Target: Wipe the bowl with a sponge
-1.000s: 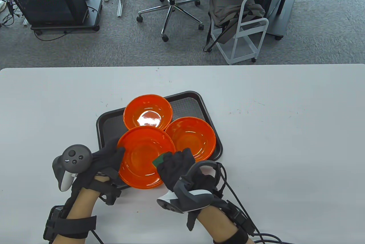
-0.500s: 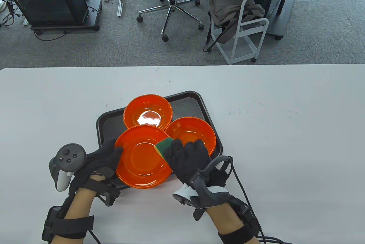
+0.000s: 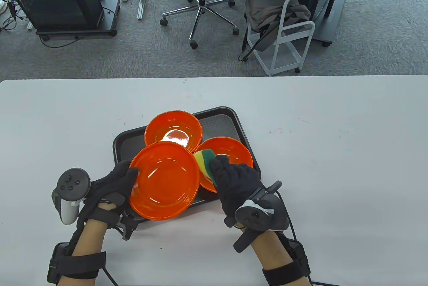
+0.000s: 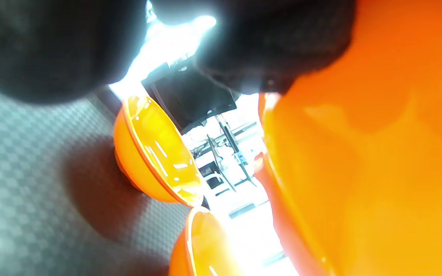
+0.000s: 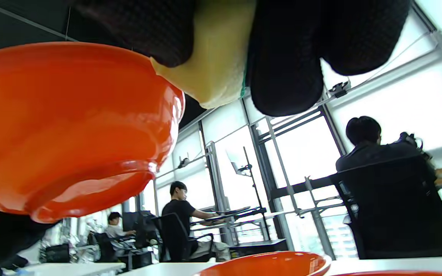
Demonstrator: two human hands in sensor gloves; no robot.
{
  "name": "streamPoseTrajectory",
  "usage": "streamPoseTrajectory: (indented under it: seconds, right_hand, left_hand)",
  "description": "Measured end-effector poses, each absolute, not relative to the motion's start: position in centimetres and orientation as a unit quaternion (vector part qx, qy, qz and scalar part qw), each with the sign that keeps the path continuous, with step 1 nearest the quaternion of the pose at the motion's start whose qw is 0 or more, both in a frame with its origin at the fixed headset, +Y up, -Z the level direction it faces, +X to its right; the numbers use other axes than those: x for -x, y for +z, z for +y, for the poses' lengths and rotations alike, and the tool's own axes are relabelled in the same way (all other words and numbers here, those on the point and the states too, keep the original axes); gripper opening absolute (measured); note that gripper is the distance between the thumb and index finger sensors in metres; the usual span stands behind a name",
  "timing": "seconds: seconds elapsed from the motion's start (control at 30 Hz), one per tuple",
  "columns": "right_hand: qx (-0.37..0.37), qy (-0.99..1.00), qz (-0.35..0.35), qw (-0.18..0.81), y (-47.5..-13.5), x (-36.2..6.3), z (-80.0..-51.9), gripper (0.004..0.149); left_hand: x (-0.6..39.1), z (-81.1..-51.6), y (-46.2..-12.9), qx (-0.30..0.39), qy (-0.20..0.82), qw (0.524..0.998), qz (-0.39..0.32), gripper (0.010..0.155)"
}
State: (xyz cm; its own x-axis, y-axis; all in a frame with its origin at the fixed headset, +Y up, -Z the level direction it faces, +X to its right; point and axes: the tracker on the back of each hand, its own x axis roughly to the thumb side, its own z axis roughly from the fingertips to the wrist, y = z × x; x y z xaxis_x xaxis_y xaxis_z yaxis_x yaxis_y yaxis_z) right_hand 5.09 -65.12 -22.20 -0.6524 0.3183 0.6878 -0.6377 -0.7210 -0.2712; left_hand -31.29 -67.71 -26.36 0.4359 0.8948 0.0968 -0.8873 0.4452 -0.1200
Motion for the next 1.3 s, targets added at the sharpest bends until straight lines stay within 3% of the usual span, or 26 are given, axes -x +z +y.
streamPoseTrajectory:
  seconds: [0.23,0.47,0.7,0.93,1.13,1.3]
  right_hand:
    - [-0.368,0.842,-0.215,0.331,-22.5,-4.7,-65.6,0.054]
    - [-0.346,0.810,-0.201,0.429,-22.9,-5.2,-66.2,0.051]
    - [-0.329,0.749,-0.139,0.558,-23.6,-5.0,-67.3,0.051]
    - [-0.337,0.716,-0.079,0.607,-23.7,-3.7,-68.0,0.052]
    - [-0.359,0.702,-0.017,0.614,-23.1,-1.5,-68.8,0.052]
    - [-0.366,0.701,0.005,0.612,-22.8,-0.5,-69.1,0.052]
  left_hand:
    - [30.8,-67.9,-26.3,0.036,0.506,0.859,-0.072,0.055]
    - [29.1,-67.8,-25.9,0.082,0.506,0.852,-0.111,0.057]
    - [27.1,-68.0,-25.6,0.130,0.515,0.833,-0.152,0.058]
    - [25.0,-68.0,-25.1,0.152,0.513,0.821,-0.197,0.062]
    - [24.2,-67.6,-24.7,0.125,0.545,0.801,-0.214,0.065]
    - [24.5,-67.8,-24.6,0.050,0.563,0.804,-0.183,0.065]
